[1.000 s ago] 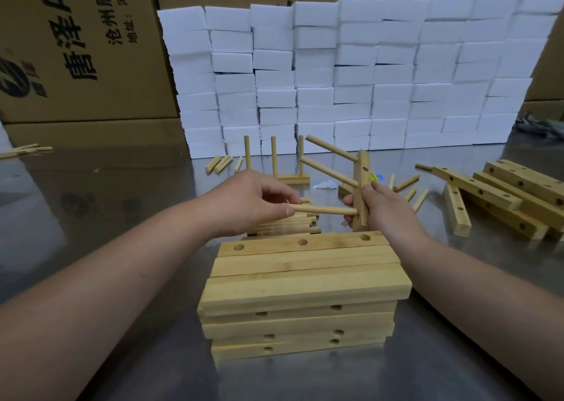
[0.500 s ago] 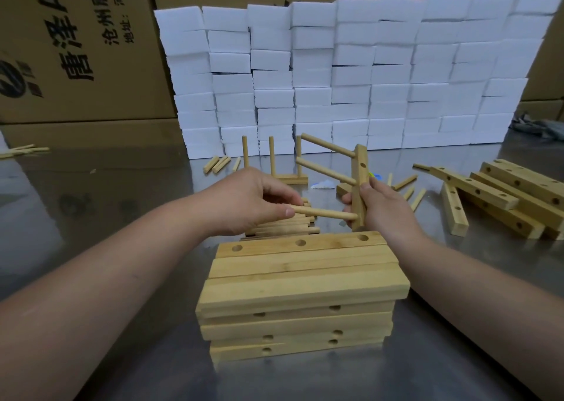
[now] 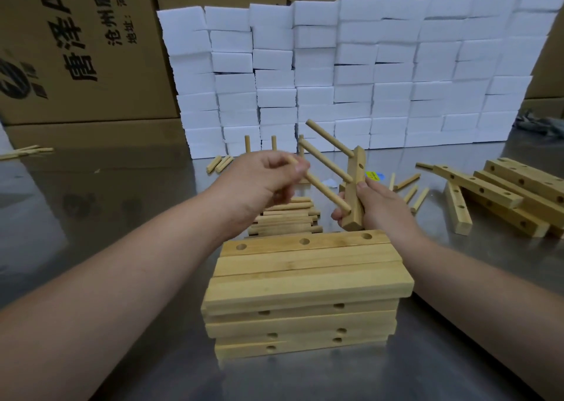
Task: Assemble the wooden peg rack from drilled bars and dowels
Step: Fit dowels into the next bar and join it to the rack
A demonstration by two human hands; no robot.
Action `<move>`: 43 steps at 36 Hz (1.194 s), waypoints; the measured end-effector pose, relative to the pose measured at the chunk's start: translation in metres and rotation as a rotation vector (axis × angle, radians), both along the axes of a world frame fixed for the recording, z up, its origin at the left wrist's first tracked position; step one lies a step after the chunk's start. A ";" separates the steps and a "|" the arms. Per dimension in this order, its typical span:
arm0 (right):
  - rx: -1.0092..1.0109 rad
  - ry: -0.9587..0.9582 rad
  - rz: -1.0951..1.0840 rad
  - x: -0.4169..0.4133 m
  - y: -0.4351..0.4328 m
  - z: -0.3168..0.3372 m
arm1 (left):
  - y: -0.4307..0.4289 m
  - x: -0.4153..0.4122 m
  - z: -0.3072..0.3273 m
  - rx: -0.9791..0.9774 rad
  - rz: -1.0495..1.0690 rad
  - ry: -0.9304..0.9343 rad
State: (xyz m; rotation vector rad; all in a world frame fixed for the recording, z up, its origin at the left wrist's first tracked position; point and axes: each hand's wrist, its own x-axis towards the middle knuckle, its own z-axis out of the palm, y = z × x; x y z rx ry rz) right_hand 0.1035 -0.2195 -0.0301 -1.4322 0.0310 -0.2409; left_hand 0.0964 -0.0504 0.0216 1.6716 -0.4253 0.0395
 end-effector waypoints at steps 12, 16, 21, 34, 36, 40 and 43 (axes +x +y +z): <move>0.040 -0.011 -0.009 0.001 -0.001 0.001 | 0.002 -0.003 -0.001 0.309 0.187 -0.151; 0.011 -0.035 0.008 -0.002 0.001 0.002 | 0.001 -0.006 0.002 0.745 0.052 -0.206; 0.012 -0.040 0.038 -0.004 0.002 0.001 | 0.001 -0.010 0.006 0.909 -0.067 -0.176; -0.072 -0.052 0.035 -0.004 0.002 0.006 | 0.006 -0.004 0.004 0.853 -0.059 -0.111; -0.064 -0.035 0.032 -0.004 0.002 0.006 | 0.006 -0.006 0.005 0.832 -0.052 -0.112; -0.074 -0.048 0.019 -0.006 0.002 0.008 | 0.008 -0.006 0.007 0.760 -0.013 -0.126; -0.089 -0.069 0.020 -0.008 0.004 0.010 | 0.007 -0.005 0.006 0.754 0.001 -0.166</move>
